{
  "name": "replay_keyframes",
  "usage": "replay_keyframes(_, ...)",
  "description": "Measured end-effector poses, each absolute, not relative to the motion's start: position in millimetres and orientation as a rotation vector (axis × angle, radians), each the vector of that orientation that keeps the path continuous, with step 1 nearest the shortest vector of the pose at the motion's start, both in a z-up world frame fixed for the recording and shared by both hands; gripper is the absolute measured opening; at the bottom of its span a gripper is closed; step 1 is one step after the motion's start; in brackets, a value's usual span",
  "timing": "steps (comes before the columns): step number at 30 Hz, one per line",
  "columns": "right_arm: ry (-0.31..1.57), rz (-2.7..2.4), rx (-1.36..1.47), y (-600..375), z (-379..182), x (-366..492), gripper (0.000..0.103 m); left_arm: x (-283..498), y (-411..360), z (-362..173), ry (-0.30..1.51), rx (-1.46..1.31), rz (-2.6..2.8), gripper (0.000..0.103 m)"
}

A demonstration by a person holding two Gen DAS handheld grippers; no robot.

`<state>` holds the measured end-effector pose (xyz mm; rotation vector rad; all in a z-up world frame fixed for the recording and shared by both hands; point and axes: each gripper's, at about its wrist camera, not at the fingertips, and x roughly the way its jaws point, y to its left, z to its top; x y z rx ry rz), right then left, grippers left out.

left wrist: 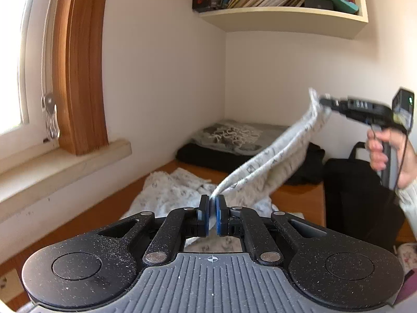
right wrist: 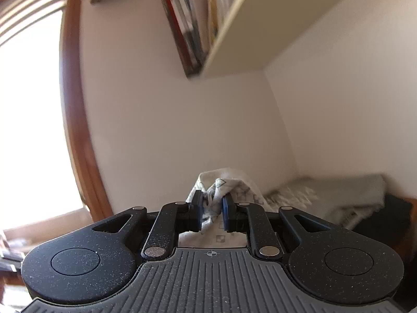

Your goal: Fold clothes

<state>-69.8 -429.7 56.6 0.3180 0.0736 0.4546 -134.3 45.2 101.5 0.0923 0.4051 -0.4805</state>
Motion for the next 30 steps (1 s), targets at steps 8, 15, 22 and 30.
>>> replay_keyframes(8,0.036,0.518,0.295,-387.8,94.7,-45.0,0.015,-119.8,50.9,70.9,0.508,0.055,-0.494,0.006)
replay_keyframes(15,0.095,0.590,0.181,-312.0,98.5,-12.0,0.015,-122.9,70.0,63.1,0.524,0.027,-0.431,0.047)
replay_keyframes(22,0.143,0.785,0.164,-243.0,91.8,-21.6,0.015,-140.8,105.4,77.4,0.456,-0.043,-0.352,0.071)
replay_keyframes(30,0.380,1.132,0.179,-171.2,53.2,-42.4,0.027,-143.9,125.5,78.2,0.445,-0.123,-0.341,0.078)
